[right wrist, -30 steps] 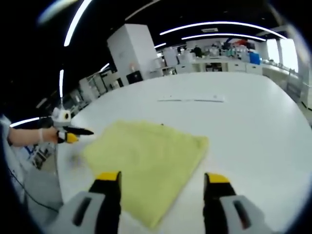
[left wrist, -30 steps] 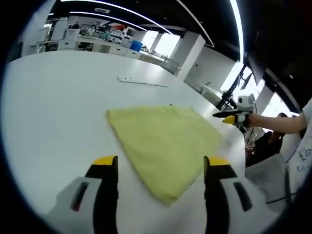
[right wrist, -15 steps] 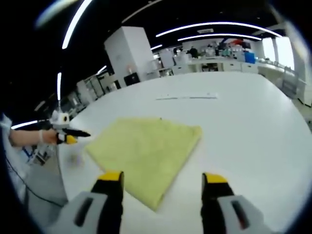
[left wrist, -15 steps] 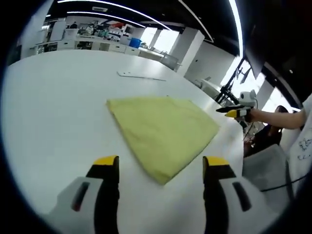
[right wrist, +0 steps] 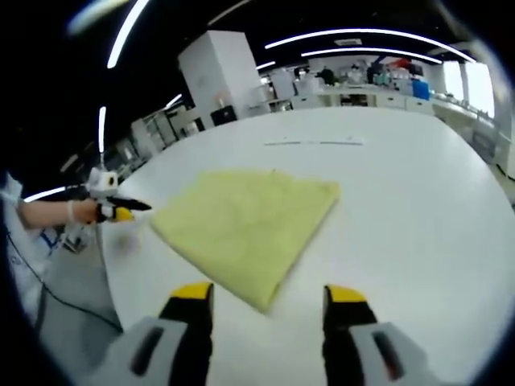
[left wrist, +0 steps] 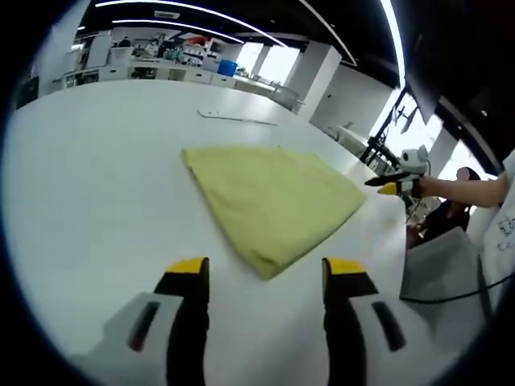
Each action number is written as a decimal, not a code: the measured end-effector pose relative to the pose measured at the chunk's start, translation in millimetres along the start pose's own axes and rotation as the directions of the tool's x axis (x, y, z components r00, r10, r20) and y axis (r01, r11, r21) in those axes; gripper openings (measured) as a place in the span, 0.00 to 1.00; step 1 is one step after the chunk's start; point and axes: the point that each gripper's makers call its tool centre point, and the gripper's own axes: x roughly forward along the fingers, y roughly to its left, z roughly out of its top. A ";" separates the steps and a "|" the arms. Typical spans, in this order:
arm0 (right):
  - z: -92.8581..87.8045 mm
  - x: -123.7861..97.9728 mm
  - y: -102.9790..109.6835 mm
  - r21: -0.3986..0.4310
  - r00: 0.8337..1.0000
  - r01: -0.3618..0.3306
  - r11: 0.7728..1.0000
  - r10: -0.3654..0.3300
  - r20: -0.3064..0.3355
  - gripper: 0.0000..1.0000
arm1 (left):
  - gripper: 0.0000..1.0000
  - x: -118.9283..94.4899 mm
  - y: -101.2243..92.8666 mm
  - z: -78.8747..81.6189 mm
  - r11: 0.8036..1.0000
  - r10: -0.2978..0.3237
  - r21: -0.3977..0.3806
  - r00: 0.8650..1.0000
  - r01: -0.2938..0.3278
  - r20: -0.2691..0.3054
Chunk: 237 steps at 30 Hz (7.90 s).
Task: Fold the garment on the visible template until the final outline fits inside the template.
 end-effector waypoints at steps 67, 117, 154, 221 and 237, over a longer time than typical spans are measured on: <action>-53.2 -5.8 24.7 0.076 0.985 -0.109 0.991 0.118 -0.126 0.00 | 0.00 -28.1 -25.2 -58.4 0.998 -0.061 -0.017 0.990 0.059 -0.127; -25.9 -30.7 42.5 -0.112 1.000 -0.017 0.994 0.016 -0.005 1.00 | 0.99 -52.1 -31.8 -27.3 0.997 0.000 0.082 0.999 -0.003 0.035; -40.6 -28.6 49.4 -0.102 0.999 -0.039 0.994 0.039 -0.005 1.00 | 0.97 -45.9 -40.2 -31.7 0.999 0.001 0.053 1.000 -0.002 0.016; -11.4 -75.6 27.4 -0.224 0.952 -0.169 0.960 0.218 0.214 1.00 | 0.99 -47.6 -72.4 -21.1 0.856 0.517 0.058 0.845 -0.514 -0.135; -18.8 -74.3 23.4 -0.222 0.976 -0.108 0.969 0.146 0.161 1.00 | 0.99 -56.6 -57.1 -20.5 0.882 0.471 0.031 0.878 -0.470 -0.083</action>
